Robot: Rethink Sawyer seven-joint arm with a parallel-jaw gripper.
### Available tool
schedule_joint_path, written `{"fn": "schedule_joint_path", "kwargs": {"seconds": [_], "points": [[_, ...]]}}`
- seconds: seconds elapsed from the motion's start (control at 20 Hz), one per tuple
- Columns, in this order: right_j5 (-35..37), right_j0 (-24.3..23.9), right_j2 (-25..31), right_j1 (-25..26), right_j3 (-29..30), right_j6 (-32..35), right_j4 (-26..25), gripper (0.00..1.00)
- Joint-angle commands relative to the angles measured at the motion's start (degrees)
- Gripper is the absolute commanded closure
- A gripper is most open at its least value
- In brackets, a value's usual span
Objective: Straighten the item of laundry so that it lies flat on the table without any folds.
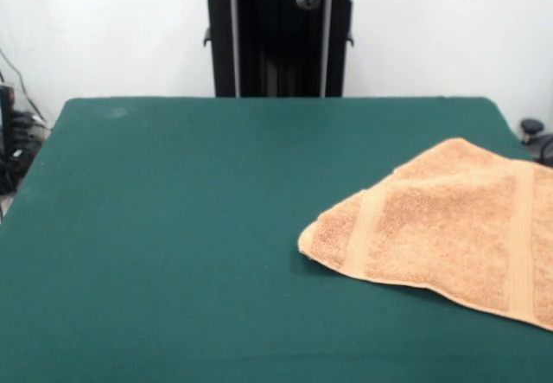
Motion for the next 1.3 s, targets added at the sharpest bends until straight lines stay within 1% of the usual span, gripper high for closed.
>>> {"fn": "schedule_joint_path", "kwargs": {"seconds": [0.05, 0.1, 0.2, 0.3, 0.35, 0.4, 0.55, 0.75, 0.95, 1.2, 1.3], "points": [[31.6, -8.6, 8.0, 0.7, -9.7, -15.1, -9.9, 0.0], [29.4, -9.5, 8.3, 1.8, -9.5, -15.2, -10.2, 0.0], [23.5, -10.4, 10.1, 4.4, -7.7, -12.4, -10.5, 0.0], [19.1, -11.4, 13.0, 6.7, -6.2, -10.1, -11.0, 0.0], [17.7, -12.1, 14.9, 7.6, -5.6, -8.7, -10.4, 0.0], [17.0, -12.7, 16.6, 8.3, -5.0, -7.3, -9.7, 0.0], [16.0, -13.5, 19.4, 9.8, -4.7, -5.4, -9.4, 0.0], [10.9, -14.0, 22.2, 9.7, -1.8, -3.6, -9.1, 0.0], [7.3, -14.0, 24.3, 10.2, -0.3, -0.8, -8.7, 0.0], [7.0, -14.5, 27.4, 10.7, 1.1, 0.3, -7.9, 0.0], [8.8, -14.1, 27.8, 10.8, 1.0, 1.8, -7.5, 0.0]]}}
